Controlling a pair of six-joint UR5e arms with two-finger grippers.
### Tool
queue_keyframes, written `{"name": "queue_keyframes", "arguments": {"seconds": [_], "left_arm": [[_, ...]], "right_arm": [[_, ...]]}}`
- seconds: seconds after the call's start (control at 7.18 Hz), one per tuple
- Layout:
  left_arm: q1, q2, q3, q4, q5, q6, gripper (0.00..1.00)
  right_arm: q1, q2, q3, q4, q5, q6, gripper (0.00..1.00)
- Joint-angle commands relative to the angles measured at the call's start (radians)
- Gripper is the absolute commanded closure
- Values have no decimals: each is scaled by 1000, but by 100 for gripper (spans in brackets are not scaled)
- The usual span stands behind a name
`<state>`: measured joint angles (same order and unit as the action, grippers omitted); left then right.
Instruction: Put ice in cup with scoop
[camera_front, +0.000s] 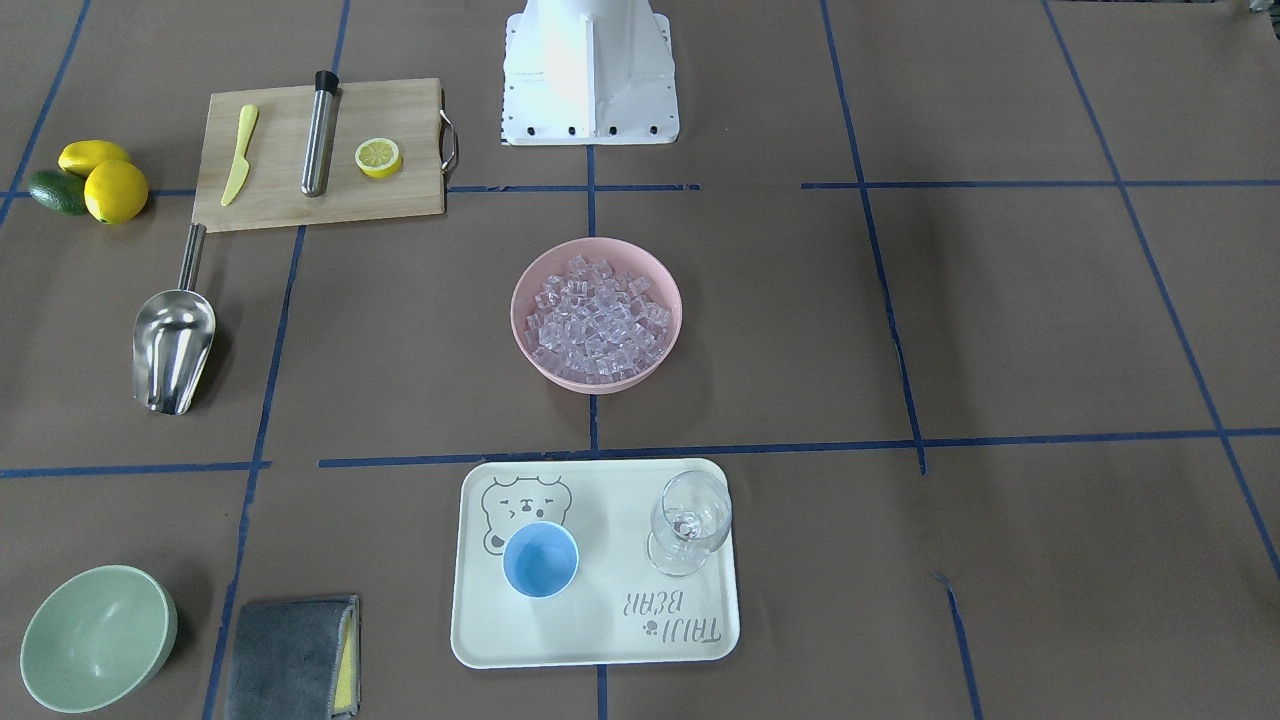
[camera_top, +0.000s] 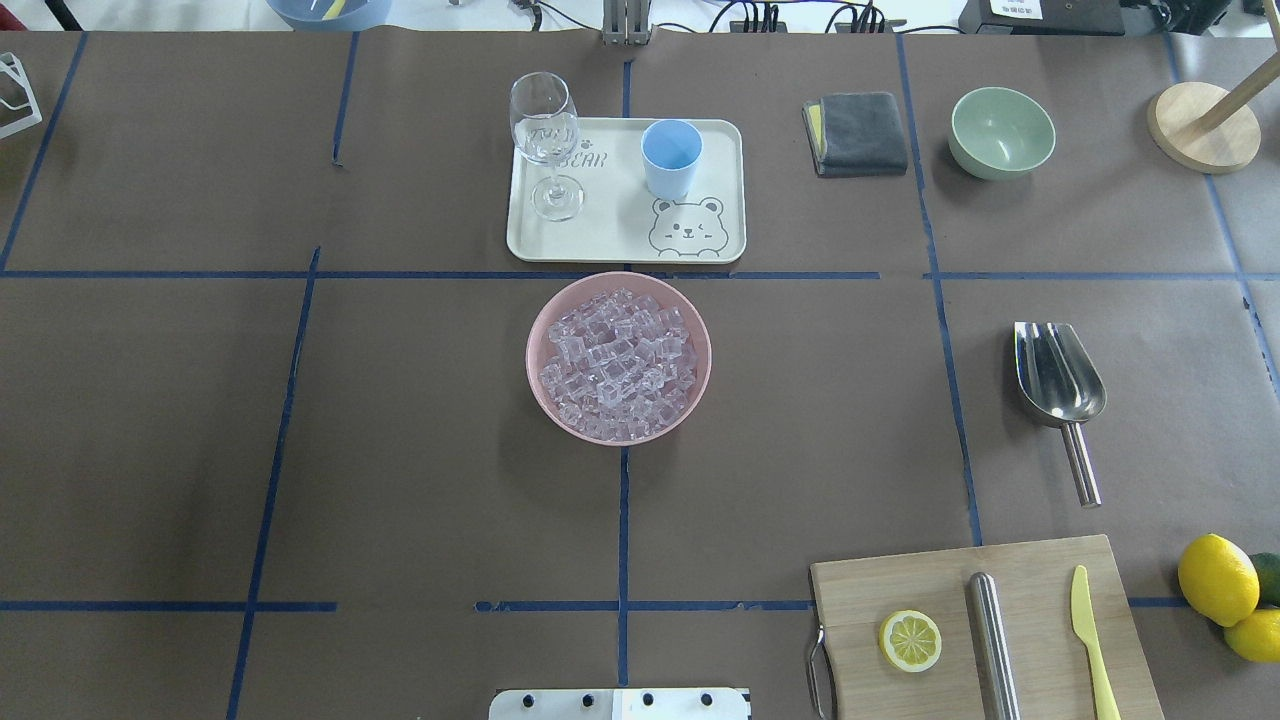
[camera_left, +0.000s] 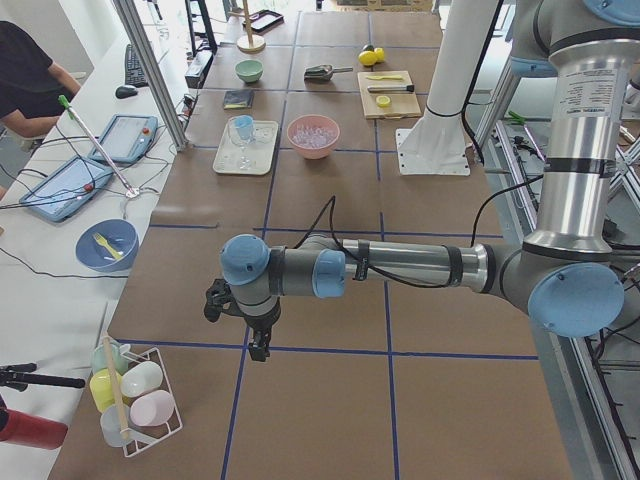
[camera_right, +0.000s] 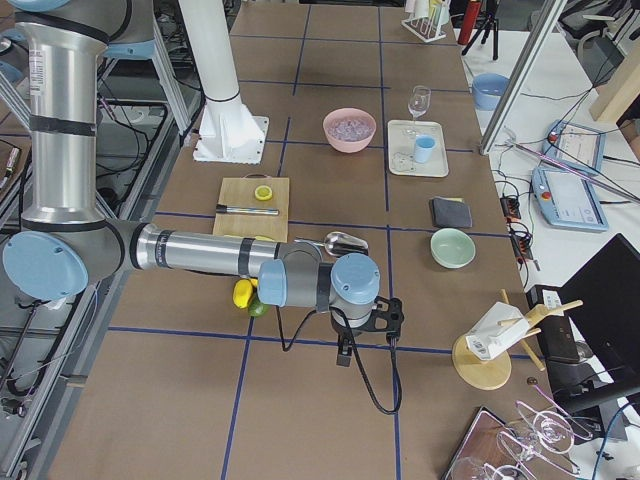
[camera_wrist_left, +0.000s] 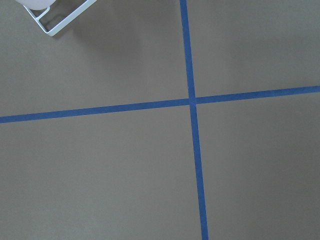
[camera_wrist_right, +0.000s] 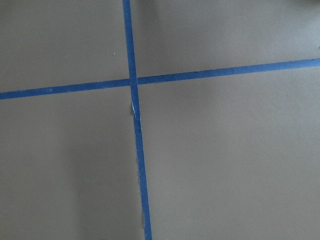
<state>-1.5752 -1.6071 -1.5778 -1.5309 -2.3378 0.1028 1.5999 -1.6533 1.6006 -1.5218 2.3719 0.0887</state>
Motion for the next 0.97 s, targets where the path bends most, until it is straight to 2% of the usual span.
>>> {"name": "queue_keyframes", "arguments": {"seconds": [0.0,0.14,0.56,0.84], "left_arm": [[1,-1,-2,-2,0,0,0],[1,-2,-5,-5,0,0,0],[17,-4,-13,-216,-6,-2,0],[137,-20,-36,-328,-37,-8,0]], "right_arm": [[0,1,2,0,0,0,0],[0,6,4,0,0,0,0],[-1,39,42,2,4,16,0],[-33,53,126,0,23,46,0]]}}
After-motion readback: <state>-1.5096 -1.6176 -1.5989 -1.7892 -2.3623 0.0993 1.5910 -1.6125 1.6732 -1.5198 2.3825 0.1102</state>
